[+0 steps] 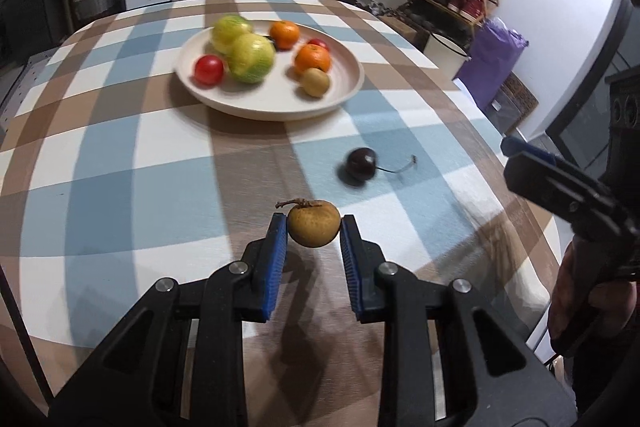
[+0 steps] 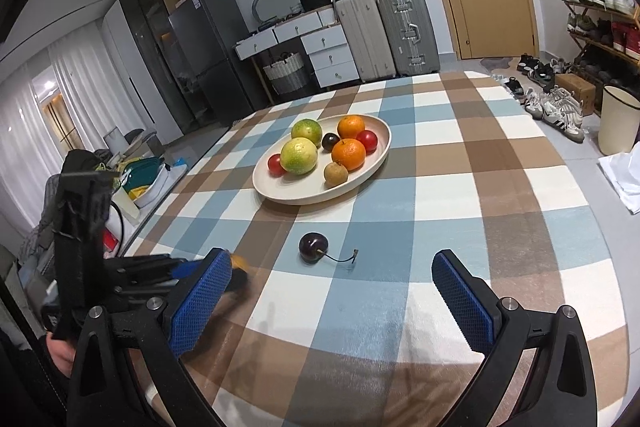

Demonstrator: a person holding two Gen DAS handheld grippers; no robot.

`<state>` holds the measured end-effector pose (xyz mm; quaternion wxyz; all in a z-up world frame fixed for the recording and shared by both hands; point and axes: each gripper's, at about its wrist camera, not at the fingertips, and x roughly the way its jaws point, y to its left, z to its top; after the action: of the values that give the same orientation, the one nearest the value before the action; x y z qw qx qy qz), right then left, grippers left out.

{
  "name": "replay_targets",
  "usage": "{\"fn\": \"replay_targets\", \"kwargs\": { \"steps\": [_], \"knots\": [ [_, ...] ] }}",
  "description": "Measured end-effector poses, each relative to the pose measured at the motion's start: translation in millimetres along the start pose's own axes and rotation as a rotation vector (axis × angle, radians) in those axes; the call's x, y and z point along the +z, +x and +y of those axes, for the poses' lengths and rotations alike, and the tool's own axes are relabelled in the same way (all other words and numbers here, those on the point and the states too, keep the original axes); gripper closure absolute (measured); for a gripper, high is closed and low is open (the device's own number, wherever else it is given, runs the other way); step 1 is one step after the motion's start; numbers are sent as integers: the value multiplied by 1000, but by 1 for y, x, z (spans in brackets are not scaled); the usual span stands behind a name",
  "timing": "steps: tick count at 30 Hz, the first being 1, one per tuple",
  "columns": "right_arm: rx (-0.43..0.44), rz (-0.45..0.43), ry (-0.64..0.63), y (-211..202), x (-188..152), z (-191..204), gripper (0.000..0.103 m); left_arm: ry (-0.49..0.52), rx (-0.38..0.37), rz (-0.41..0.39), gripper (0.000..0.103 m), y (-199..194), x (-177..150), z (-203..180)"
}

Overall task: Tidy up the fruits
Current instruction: 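Hold the pear in the left tool while the right tool grasps the dark plum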

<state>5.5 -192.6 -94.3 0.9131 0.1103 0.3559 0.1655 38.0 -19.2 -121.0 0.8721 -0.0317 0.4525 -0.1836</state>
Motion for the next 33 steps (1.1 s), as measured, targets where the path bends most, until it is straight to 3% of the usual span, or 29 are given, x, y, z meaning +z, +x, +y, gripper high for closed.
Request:
{"fn": "replay_targets", "kwargs": {
  "steps": [13,21,25,31,33],
  "knots": [
    [25,87,-24,53,9,3,2,-84,25,-12,79,-4,9,46],
    [38,134,-51,77,11,6,17,-151,21,-16,79,-3,14,68],
    [49,151,-71,87,12,11,19,-167,29,-22,79,-3,17,74],
    [53,186,-131,100,12,24,32,-176,34,-32,79,-4,23,78],
    [48,196,-149,103,11,28,41,-182,44,-31,79,-4,24,79]
  ]
}}
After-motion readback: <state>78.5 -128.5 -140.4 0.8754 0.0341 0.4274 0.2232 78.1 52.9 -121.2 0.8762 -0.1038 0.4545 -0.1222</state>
